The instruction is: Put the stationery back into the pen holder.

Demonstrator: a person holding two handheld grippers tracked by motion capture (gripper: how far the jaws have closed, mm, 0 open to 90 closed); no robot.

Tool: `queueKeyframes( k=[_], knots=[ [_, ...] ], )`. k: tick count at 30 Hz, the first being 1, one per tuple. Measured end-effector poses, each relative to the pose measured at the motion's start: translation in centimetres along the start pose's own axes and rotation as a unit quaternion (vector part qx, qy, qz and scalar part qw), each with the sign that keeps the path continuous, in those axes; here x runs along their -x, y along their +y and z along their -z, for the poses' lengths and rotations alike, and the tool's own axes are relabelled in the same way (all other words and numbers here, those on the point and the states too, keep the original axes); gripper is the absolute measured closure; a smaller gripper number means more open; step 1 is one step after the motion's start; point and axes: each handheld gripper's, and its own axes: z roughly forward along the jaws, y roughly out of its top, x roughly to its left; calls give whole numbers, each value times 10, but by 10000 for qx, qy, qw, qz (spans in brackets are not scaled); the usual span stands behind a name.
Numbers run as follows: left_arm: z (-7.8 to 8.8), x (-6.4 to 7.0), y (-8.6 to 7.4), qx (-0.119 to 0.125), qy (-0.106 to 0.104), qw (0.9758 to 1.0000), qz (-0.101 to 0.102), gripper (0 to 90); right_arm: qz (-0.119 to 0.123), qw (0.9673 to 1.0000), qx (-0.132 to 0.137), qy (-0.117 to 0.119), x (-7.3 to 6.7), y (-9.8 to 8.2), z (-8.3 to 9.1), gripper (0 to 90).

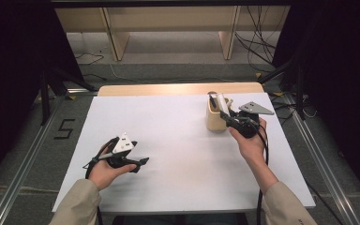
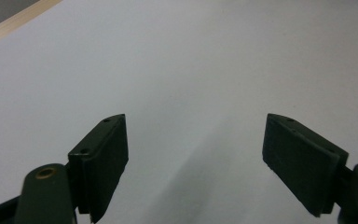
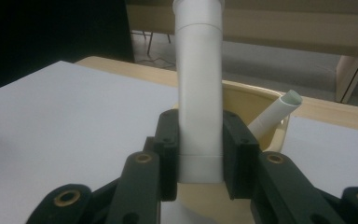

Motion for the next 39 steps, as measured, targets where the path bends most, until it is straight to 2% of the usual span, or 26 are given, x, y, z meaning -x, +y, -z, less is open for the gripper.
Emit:
queueKeyframes(
  k=[20,39],
  knots=[
    [0,0,-1,-3,8,10000,3,223,-14,10000,57,-57,4,10,-8,710],
    [-1,0,-1,6,2,10000,22,223,-87,9999,-34,-111,12,12,-27,710]
  ],
)
